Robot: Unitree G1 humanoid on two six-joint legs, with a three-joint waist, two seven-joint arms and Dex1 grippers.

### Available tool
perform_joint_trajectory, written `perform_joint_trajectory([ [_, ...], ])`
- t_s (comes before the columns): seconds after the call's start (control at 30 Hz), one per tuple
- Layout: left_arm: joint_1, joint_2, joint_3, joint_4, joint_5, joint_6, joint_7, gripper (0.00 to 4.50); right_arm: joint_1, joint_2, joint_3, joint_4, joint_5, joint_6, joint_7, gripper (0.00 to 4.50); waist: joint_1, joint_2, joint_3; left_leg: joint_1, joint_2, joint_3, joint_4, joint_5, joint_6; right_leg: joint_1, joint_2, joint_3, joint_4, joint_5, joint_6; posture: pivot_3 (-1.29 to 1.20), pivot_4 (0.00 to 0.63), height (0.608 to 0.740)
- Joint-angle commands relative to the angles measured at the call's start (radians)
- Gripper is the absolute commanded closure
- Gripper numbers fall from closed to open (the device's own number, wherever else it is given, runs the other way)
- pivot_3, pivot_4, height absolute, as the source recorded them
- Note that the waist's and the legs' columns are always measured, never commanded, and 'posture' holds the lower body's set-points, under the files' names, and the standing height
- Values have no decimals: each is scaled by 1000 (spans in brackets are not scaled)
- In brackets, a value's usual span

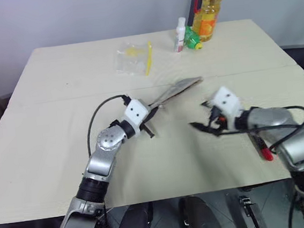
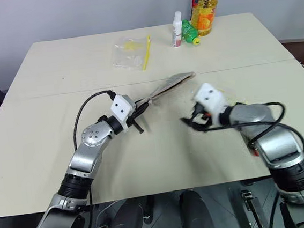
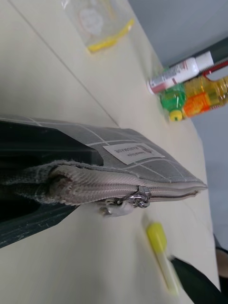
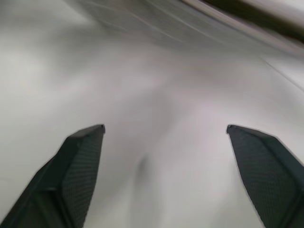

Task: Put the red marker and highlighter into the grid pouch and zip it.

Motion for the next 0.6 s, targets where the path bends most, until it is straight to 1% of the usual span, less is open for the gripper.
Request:
perform_joint_trajectory([
  [0.03,-17,7,15,4,13,-28,18,4500,-27,-7,-64,133,-19,-94,-14,518,0,0,0,0,0,0,-1,0,0,0,0,0,0,0,0,0,150,740],
  [0.1,-17,9,12,4,13,-29,18,4500,-52,-9,-80,232,-26,-128,-15,518,0,0,0,0,0,0,-1,0,0,-1,0,0,1,0,1,0,150,740],
  [0.2,-9,13,7,-3,9,-27,10,4500,-112,-11,-100,439,-37,-164,-27,518,2,0,0,0,0,0,-1,0,0,-1,0,0,1,0,1,0,150,740],
  [0.3,3,18,2,-13,8,-26,4,4500,-138,-7,-97,538,-35,-165,-13,518,2,0,0,0,0,0,-1,0,0,0,0,0,1,0,0,0,150,740],
  [0.4,10,19,1,-19,9,-24,4,4500,-139,-2,-94,566,-22,-144,9,518,2,0,0,0,0,0,-1,0,0,0,0,0,1,0,0,0,150,740],
  [0.43,10,19,1,-18,9,-23,5,4500,-137,0,-96,565,-17,-140,13,748,2,0,0,0,0,0,-1,0,0,0,0,0,1,0,0,0,150,740],
  [0.5,10,19,1,-18,9,-22,6,4500,-132,4,-99,554,-9,-135,19,1347,1,0,0,0,0,0,-1,0,0,0,0,0,1,0,0,0,150,740],
  [0.6,10,16,0,-16,10,-22,7,4500,-116,8,-105,519,-3,-123,15,2841,2,0,0,0,0,0,0,0,0,0,0,0,1,0,0,0,150,740],
])
